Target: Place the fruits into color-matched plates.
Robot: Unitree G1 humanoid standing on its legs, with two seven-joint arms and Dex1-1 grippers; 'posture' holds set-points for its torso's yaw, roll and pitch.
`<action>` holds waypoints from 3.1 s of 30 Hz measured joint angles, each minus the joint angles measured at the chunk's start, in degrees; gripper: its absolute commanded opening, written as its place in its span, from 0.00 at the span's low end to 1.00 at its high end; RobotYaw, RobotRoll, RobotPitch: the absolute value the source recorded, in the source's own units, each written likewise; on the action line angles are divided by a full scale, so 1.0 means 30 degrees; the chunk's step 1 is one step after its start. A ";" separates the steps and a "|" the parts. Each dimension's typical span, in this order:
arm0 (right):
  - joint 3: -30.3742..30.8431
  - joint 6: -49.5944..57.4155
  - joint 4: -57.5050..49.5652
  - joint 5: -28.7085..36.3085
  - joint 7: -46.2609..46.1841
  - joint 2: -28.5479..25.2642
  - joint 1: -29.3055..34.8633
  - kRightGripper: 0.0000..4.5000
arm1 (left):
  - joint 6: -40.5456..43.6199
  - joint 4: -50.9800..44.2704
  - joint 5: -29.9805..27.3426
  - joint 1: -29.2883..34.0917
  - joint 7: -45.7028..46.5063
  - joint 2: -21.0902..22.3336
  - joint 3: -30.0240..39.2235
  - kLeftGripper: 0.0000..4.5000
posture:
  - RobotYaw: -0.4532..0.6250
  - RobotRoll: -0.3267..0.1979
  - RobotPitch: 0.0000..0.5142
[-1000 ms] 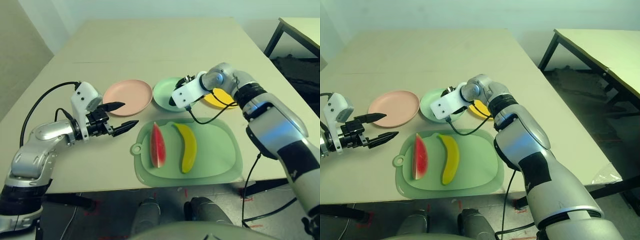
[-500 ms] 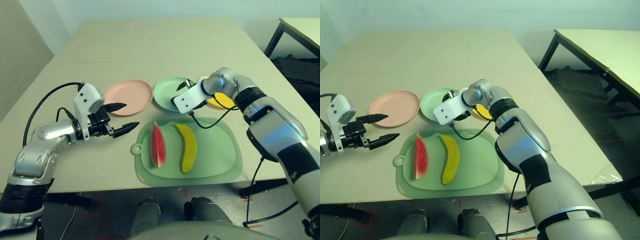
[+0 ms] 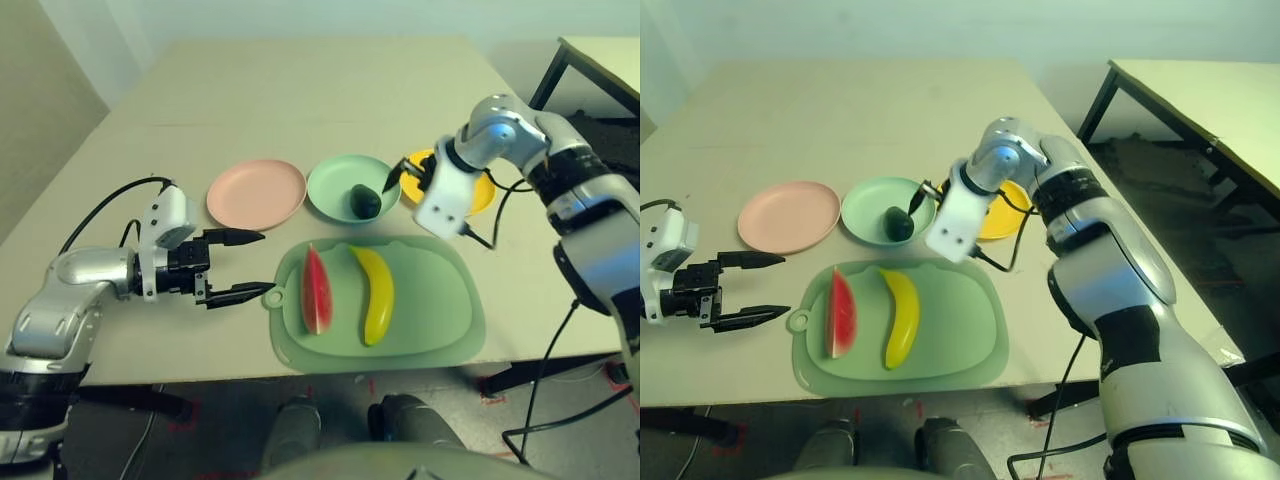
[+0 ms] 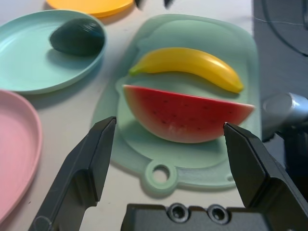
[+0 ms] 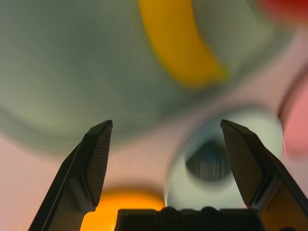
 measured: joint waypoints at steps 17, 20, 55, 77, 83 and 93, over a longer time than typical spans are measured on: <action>0.1067 0.0928 -0.0466 -0.1824 -0.0113 0.2096 0.0876 1.00 | -0.0300 -0.0123 -0.0291 0.0596 -0.0233 -0.0035 0.0154 1.00 | 0.49 0.62 0.11; 0.1344 0.0747 0.0363 -0.2634 -0.0632 0.2620 0.0879 1.00 | -0.0301 -0.0251 -0.0346 0.0771 -0.0148 -0.0035 0.0221 1.00 | 0.49 0.62 0.11; 0.0489 0.4279 1.3049 -0.7570 -0.6815 0.2549 -0.4846 0.37 | 0.2281 -0.0543 -0.0785 -0.0737 0.3012 -0.0961 0.0328 1.00 | 0.47 0.62 0.09; -0.0030 1.1325 1.5626 -1.0679 -1.2797 0.2954 -0.4489 0.37 | 0.2716 -0.1298 -0.1086 -0.0261 0.2829 -0.0937 0.0317 1.00 | 0.48 0.62 0.13; 0.0083 1.1474 1.5885 -1.1610 -1.3766 0.3213 -0.3580 0.37 | 0.2756 -0.1320 -0.1177 -0.0126 0.2827 -0.0892 0.0339 1.00 | 0.49 0.62 0.14; 0.0062 1.1830 1.5989 -1.2139 -1.4520 0.3591 -0.3421 0.37 | 0.2766 -0.1837 -0.1373 0.0688 0.2848 -0.0795 0.0500 1.00 | 0.51 0.62 0.14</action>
